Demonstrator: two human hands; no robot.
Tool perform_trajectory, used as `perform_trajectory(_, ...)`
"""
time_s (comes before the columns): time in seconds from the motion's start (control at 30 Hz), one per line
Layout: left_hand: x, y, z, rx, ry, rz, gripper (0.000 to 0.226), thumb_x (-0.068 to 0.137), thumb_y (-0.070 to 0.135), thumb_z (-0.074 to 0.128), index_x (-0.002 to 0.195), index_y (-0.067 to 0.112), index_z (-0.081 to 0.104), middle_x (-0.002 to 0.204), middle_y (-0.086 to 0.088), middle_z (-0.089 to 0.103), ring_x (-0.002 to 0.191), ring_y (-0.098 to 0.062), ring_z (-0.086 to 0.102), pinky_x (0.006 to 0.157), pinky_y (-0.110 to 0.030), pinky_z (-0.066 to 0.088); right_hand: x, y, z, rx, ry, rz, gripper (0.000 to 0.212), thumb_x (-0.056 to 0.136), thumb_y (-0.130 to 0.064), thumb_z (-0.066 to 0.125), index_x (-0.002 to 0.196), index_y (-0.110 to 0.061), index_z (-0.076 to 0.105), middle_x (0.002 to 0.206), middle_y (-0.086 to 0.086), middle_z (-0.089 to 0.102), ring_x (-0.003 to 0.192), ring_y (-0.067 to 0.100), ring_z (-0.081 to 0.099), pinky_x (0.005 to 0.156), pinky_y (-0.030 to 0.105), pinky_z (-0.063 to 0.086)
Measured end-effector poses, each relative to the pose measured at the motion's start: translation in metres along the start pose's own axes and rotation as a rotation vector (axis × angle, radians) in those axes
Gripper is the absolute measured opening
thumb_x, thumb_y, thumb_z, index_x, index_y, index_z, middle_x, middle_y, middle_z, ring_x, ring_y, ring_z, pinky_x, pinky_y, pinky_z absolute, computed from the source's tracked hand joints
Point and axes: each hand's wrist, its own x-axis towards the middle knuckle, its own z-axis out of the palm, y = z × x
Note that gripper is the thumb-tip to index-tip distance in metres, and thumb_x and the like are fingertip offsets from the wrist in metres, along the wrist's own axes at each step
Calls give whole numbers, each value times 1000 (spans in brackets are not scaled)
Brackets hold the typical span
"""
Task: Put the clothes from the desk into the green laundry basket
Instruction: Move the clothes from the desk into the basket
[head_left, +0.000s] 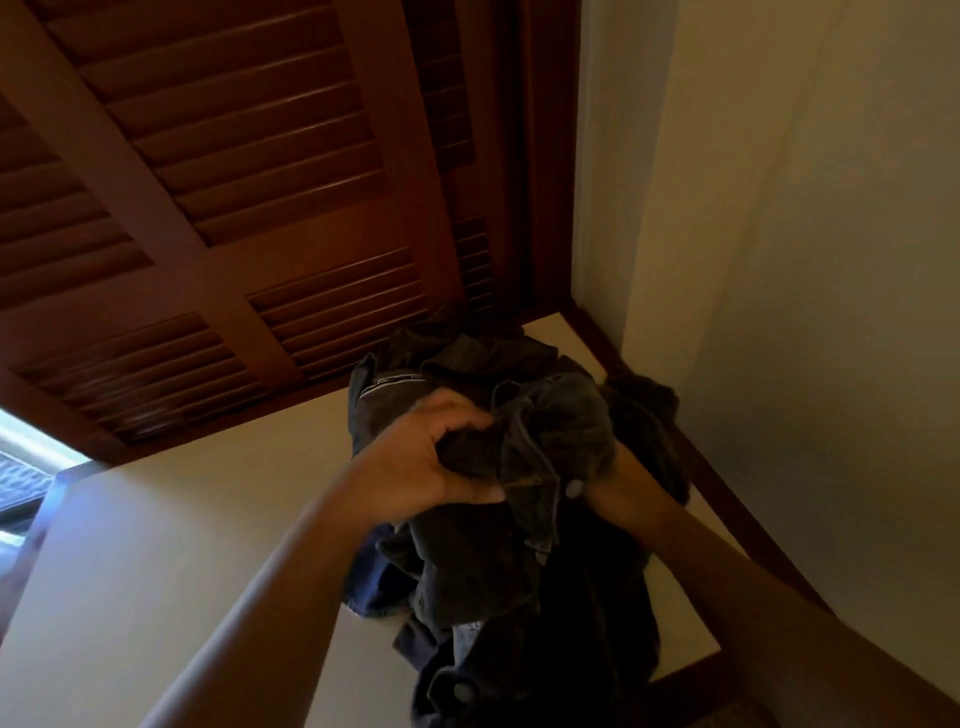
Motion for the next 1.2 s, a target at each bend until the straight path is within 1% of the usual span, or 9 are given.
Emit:
perform_trajectory(0.17,6,-58,33,-11,-200,-243,133,64,48,96,156,60,1,169,20,-2,158,-13,7,126,-50,22,-22,19,2,225,-39,-114,88,64,-62,80,138,-26,50,117,-21,53,120,15,53,106,34,41)
perform_trajectory(0.3,-1,-88,85,167,-378,-365,132,55,71,88,150,69,-4,168,17,-24,157,-25,-10,123,-67,14,-14,60,-12,-397,214,-25,109,66,-85,59,157,-33,27,164,12,18,149,43,18,116,63,21)
perform_trajectory(0.37,-2,-93,101,261,-302,-357,118,51,85,79,147,73,11,171,13,-8,158,-27,-8,120,-71,18,-11,69,-9,-365,47,172,98,71,-82,62,154,-44,26,168,9,2,152,43,-2,117,67,7)
perform_trajectory(0.47,-2,-86,99,235,-132,-288,97,56,81,79,143,61,40,160,16,37,151,-19,31,119,-54,36,-11,80,-3,-9,-109,-52,58,67,-90,58,119,-63,57,149,5,46,144,40,31,118,65,21)
perform_trajectory(0.53,-7,-79,89,82,7,-248,78,63,59,91,133,50,58,136,22,62,130,-5,55,110,-36,46,-17,71,-3,187,-33,-113,23,82,-55,75,103,-52,67,124,-9,61,128,26,51,113,56,36)
perform_trajectory(0.6,-13,-72,78,-251,93,-307,64,68,21,96,123,40,68,120,19,73,120,-5,64,101,-28,51,-21,50,-3,411,-47,-76,29,86,-27,78,110,-39,69,120,-11,67,120,18,60,109,49,44)
perform_trajectory(0.7,-24,-67,67,-553,174,-416,50,65,-13,86,106,13,75,106,0,80,108,-21,73,92,-36,58,-24,18,-3,562,-157,-96,41,79,-31,78,118,-37,67,115,-20,72,107,1,67,103,40,50)
perform_trajectory(0.97,-121,-95,58,-1001,504,-447,70,37,9,98,98,-11,71,97,-28,73,87,-43,73,78,-48,60,-41,-37,45,395,-171,-228,32,77,-44,83,105,-37,68,109,-15,70,102,1,66,93,32,53)
perform_trajectory(1.2,-275,-108,79,-1159,930,-490,72,31,11,99,97,-4,75,101,-29,71,90,-45,71,86,-58,57,-92,-87,148,187,-394,-521,24,84,-44,79,96,-26,67,102,-3,68,97,8,66,89,37,55)
